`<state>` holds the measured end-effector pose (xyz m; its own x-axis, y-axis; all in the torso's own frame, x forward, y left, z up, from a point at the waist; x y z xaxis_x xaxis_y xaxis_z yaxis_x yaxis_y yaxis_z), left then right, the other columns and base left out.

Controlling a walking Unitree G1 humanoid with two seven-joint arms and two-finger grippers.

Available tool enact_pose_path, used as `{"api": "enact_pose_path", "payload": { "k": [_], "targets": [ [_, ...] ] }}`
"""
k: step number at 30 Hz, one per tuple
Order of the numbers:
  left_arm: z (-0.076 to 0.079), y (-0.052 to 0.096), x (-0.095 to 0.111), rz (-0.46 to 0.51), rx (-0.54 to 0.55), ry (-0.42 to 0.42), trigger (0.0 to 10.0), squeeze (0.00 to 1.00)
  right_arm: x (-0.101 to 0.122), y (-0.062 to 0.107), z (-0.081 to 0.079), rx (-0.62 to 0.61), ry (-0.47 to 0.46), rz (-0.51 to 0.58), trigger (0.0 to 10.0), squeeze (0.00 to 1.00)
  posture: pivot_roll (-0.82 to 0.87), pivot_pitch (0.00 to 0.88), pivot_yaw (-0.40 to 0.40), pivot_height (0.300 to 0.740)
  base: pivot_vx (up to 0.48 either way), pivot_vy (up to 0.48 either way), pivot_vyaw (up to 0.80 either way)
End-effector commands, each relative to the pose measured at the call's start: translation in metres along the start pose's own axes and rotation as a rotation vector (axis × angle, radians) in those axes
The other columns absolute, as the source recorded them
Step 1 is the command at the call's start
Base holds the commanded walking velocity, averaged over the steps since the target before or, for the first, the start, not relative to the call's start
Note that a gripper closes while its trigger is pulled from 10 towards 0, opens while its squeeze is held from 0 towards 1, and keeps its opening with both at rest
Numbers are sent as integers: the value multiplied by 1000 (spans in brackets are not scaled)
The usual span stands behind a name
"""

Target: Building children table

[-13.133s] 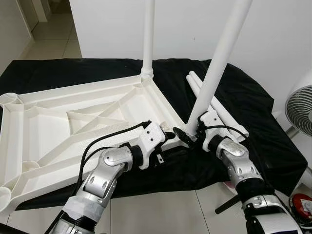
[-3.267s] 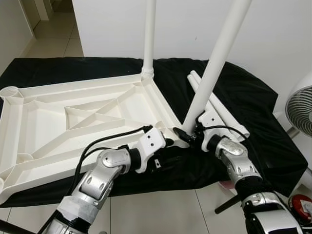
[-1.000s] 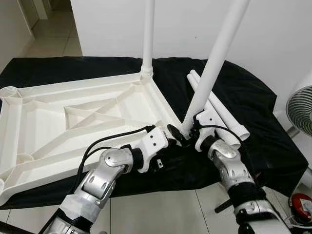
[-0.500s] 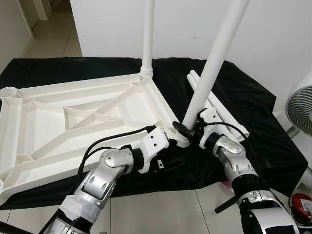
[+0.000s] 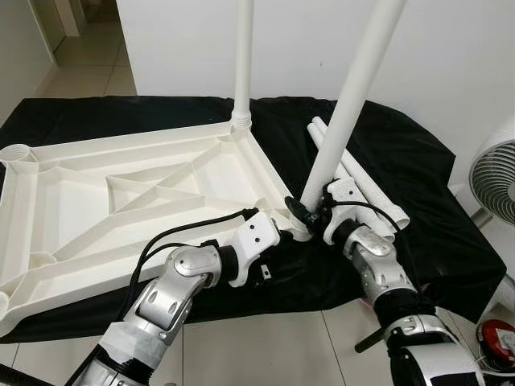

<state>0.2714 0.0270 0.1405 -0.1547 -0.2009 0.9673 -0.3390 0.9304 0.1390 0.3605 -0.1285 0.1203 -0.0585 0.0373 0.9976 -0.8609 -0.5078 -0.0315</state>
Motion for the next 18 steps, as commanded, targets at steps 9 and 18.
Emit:
{"api": "enact_pose_path", "payload": {
  "k": [9, 18],
  "targets": [
    [2, -2, 0, -2, -3, -4, 10000, 0, -12, 3, -4, -221, -43, -50, 10000, 0, -49, 0, -45, 740, 0, 0, 0],
    [-1, -3, 1, 5, 8, -11, 10000, 0, -4, 2, -19, -478, -91, -12, 10000, 0, -51, 0, -48, 740, 0, 0, 0]
  ]
}}
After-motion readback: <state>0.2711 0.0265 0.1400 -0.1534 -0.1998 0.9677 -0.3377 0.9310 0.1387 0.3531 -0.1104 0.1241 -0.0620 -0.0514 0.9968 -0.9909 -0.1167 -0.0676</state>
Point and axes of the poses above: a point about 5 cm out from each wrist's last joint towards the gripper, its own y axis pointing back from the gripper into the wrist, its own x axis along the axis of the wrist's last joint, z = x × y, the point moved 2 cm from there along -y, pointing out of the wrist towards the gripper, and after that the axes turned 1 degree about -y, right-handed, at the moved point
